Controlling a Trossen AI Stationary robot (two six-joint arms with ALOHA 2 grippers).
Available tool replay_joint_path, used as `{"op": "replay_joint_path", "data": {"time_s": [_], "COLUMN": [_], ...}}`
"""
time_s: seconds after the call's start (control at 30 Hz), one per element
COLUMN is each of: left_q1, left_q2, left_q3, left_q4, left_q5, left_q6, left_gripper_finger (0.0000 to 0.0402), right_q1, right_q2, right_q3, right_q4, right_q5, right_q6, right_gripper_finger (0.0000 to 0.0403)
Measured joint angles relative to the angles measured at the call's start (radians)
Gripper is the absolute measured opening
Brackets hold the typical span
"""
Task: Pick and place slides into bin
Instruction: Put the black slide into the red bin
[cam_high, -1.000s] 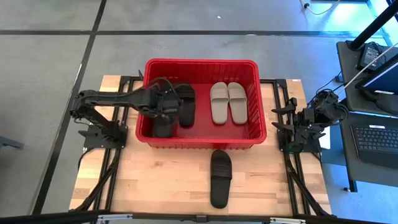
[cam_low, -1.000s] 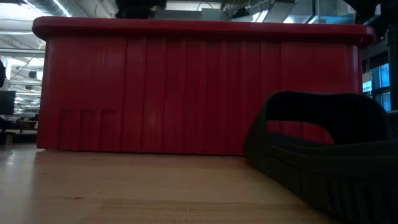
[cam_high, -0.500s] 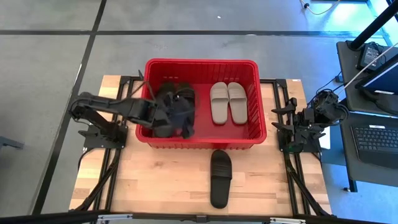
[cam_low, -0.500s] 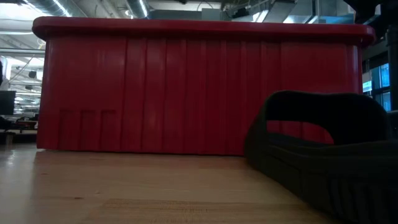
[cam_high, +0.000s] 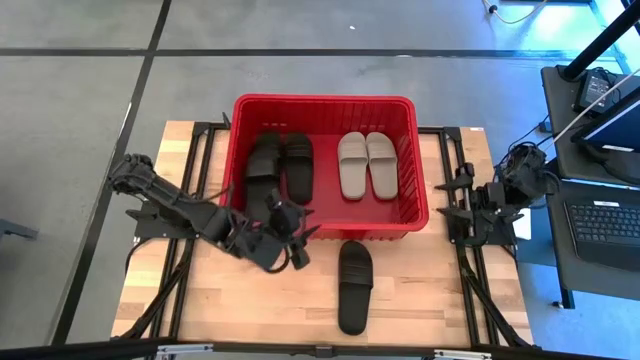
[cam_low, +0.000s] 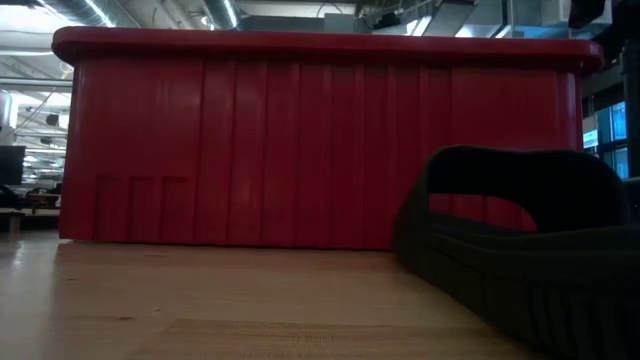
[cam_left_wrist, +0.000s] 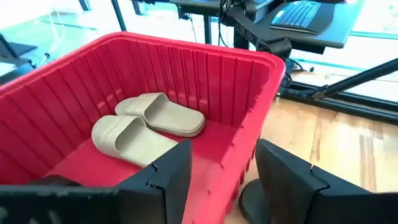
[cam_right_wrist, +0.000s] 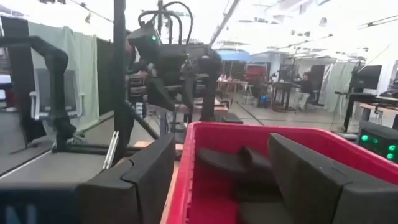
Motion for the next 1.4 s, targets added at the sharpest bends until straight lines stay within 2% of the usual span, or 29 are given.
{"op": "replay_joint_path", "data": {"time_s": [0.17,0.33,0.6,0.9,1.1,1.27,1.4], "left_q1": [-0.065,-0.144,-0.277,-0.432,-0.507,-0.558,-0.596], "left_q2": [-0.043,-0.128,-0.272,-0.385,-0.437,-0.491,-0.537], "left_q3": [-0.096,-0.221,-0.353,-0.450,-0.492,-0.522,-0.556], "left_q4": [0.021,0.121,0.157,0.158,0.128,0.101,0.097], "left_q5": [-0.030,-0.026,-0.025,-0.031,-0.032,-0.027,-0.025], "left_q6": [-0.104,-0.107,-0.107,-0.118,-0.110,-0.107,-0.107], "left_gripper_finger": [0.0171,0.0171,0.0171,0.0171,0.0171,0.0171,0.0171], "right_q1": [-0.002,-0.002,-0.027,-0.055,-0.057,-0.057,-0.061], "right_q2": [0.147,0.320,0.561,0.915,1.159,1.340,1.463], "right_q3": [0.000,0.040,0.209,0.421,0.612,0.773,0.889], "right_q4": [0.125,0.221,0.226,0.207,0.044,-0.208,-0.399], "right_q5": [0.000,0.000,0.015,0.015,0.013,0.011,-0.038], "right_q6": [-0.007,-0.025,0.052,0.178,0.313,0.568,0.768], "right_gripper_finger": [0.0255,0.0255,0.0255,0.0255,0.0255,0.0255,0.0255]}}
